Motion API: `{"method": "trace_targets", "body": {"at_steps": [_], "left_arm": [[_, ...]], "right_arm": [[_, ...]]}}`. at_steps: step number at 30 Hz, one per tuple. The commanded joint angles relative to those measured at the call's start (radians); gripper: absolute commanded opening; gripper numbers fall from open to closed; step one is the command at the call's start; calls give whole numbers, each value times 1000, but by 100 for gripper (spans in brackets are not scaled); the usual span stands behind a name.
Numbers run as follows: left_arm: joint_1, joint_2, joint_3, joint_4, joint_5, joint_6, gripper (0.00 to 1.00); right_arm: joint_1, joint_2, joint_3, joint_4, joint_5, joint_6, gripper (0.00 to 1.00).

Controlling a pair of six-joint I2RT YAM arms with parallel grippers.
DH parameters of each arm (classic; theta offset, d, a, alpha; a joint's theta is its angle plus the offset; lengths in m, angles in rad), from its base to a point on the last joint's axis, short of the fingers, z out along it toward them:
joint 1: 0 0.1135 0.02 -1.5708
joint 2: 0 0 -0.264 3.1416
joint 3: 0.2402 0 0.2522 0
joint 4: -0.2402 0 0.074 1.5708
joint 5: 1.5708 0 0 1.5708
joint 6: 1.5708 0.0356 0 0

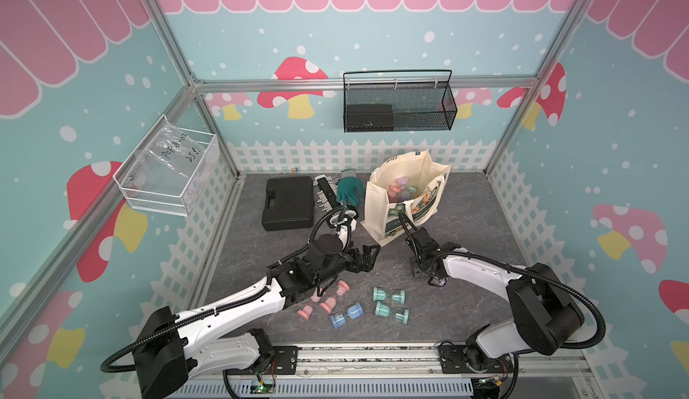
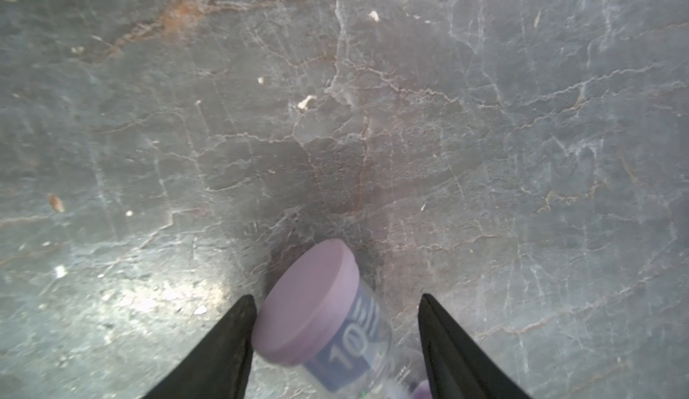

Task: Put the hourglass into the canvas bag
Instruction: Pick up the hourglass from the center of the board.

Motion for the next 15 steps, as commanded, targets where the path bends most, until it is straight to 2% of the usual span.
{"method": "trace_targets", "body": {"at_steps": [1,15], "left_arm": [[-5,10,32,-2,-12,10,99],[-5,11,35,-10,-24,17,100]], "right_arm": [[-21,-3,-22,38,-36,-24,68],[-58,44,-36,99,-43,-56,58]]}}
